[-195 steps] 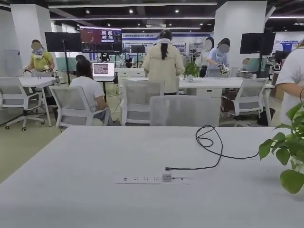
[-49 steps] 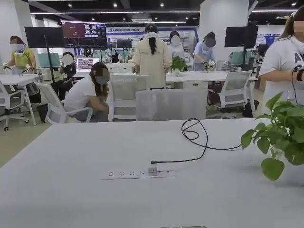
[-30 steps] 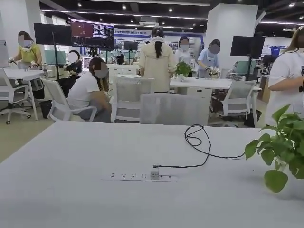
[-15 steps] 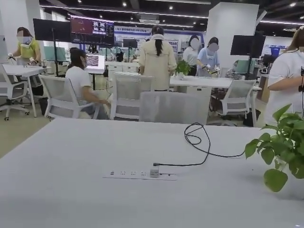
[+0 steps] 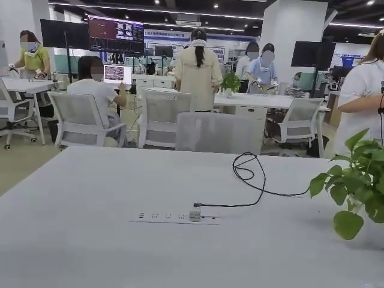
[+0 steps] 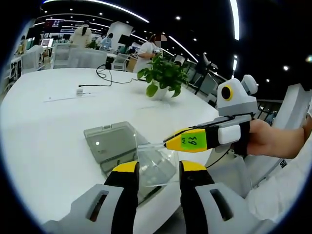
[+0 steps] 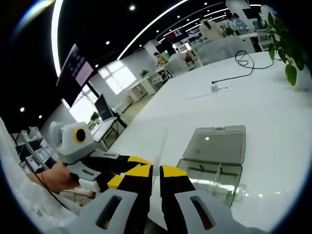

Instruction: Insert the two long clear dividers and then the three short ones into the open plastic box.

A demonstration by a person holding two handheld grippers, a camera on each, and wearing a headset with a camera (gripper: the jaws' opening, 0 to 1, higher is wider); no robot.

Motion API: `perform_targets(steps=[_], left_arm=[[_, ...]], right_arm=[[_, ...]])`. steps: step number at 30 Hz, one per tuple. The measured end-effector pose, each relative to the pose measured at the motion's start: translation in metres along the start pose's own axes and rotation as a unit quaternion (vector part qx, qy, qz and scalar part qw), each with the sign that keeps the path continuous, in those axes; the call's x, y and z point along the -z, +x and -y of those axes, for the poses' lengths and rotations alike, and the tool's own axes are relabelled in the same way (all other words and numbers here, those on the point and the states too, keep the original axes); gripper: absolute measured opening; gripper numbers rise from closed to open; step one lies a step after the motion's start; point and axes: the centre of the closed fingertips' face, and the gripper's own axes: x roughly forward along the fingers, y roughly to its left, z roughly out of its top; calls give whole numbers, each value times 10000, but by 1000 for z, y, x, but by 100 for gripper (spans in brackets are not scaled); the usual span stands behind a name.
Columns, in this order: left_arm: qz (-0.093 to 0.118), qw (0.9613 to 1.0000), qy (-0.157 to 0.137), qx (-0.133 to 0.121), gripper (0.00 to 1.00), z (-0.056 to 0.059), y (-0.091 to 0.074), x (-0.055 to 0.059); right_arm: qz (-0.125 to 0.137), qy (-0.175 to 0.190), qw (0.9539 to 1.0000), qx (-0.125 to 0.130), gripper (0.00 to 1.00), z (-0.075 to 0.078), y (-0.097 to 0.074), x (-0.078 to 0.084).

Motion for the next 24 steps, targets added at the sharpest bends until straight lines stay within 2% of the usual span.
perform_targets(steps=[1,5,7,13,18,24], left_arm=[[-9,10000,6,-24,28,-1,0,0],[7,10000,-7,67,32,1,1,1],[-18,9999,86,75,33,1,1,2],[-43,9998,128,110,37,-3,-3,7],[-60,9997,221,122,45,-9,-10,14],[-17,9985,509,208,55,-16,-20,19]], right_arm=[[26,146,9999,-57,7,-2,0,-1],[-10,71,10000,-10,7,-1,2,-2],[-32,86,10000,-3,7,-1,3,-2],[-64,284,9996,63,7,3,3,-5],[-180,440,9986,225,7,11,4,-7],[-510,584,9956,519,7,22,8,-6]])
